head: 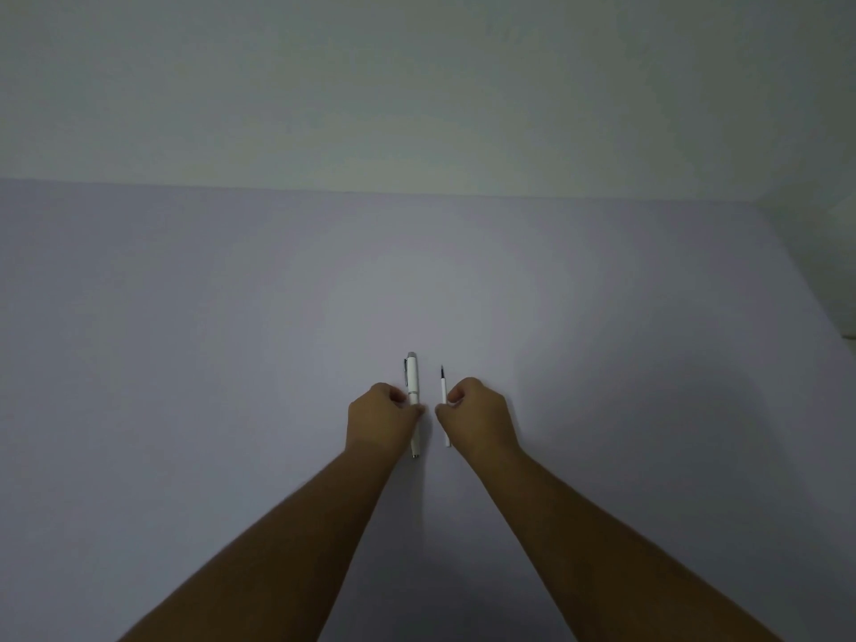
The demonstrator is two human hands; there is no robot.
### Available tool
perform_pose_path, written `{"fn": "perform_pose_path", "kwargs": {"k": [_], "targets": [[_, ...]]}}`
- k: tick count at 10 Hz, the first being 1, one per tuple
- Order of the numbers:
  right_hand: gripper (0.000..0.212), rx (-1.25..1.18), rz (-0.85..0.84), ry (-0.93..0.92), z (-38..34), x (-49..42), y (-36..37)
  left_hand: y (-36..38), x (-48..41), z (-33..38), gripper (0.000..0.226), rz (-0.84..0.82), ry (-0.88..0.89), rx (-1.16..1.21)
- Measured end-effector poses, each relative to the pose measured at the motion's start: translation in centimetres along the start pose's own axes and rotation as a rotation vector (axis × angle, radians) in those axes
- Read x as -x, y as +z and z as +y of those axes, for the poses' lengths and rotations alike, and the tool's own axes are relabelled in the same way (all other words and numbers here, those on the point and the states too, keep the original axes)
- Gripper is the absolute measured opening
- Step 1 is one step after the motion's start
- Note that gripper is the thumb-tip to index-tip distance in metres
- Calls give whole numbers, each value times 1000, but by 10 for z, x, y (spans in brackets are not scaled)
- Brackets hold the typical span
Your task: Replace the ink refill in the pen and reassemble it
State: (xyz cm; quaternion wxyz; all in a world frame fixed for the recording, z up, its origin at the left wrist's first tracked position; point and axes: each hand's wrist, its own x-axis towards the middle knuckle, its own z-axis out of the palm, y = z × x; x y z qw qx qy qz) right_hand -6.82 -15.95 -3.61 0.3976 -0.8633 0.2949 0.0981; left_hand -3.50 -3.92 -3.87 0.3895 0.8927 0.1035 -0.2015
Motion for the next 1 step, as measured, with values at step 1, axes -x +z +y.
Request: {"fn": "perform_pose_path", "kwargs": {"k": [1], "targets": [[15,-47,22,-5,-6,2,-7,-10,4,6,34,40,-2,7]]}}
